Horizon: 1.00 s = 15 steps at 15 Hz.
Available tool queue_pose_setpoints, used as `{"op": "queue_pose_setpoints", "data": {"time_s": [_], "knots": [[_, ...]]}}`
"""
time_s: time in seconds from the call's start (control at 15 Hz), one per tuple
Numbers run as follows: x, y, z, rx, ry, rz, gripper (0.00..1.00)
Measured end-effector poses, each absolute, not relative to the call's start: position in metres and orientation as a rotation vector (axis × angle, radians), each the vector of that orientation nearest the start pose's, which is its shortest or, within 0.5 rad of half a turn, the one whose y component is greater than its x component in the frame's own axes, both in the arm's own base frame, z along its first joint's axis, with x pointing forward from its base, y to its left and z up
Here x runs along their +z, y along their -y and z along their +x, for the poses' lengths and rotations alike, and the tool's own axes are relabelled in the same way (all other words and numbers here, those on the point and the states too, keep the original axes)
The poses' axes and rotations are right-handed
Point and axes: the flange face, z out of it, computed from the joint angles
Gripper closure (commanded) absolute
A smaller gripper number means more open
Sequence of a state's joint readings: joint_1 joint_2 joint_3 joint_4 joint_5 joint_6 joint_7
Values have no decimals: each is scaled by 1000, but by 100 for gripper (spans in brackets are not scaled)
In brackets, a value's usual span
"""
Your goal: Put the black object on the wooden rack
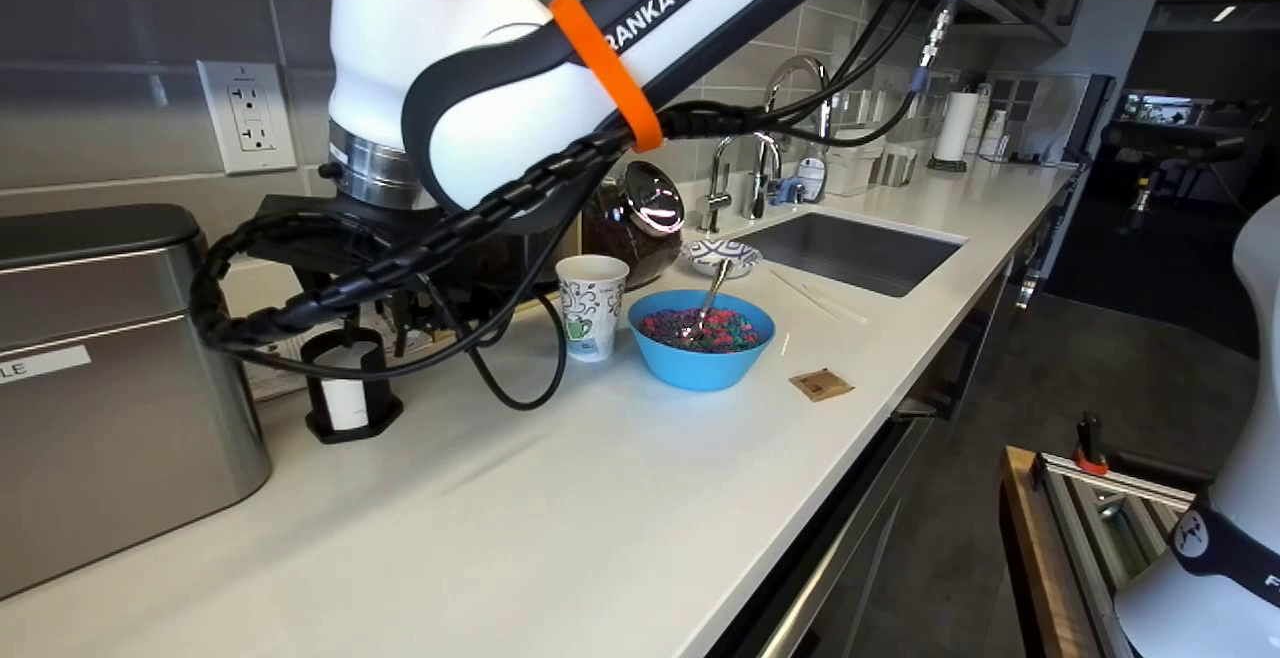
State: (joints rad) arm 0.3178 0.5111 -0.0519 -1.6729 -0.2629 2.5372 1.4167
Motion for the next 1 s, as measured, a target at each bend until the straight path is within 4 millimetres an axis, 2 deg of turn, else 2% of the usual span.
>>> {"op": "queue_pose_setpoints", "data": {"time_s": [0.2,0.27,0.33,0.4,0.47,0.53,0.67,1.0], "knots": [[346,-194,684,-597,-1363,-2629,79],[345,-194,685,-599,-1365,-2627,87],[345,-194,685,-600,-1368,-2626,89],[344,-194,686,-600,-1368,-2627,96],[343,-194,686,-598,-1369,-2628,92],[341,-194,686,-596,-1369,-2629,97],[339,-195,686,-593,-1370,-2633,100],[338,-196,686,-598,-1368,-2636,100]]}}
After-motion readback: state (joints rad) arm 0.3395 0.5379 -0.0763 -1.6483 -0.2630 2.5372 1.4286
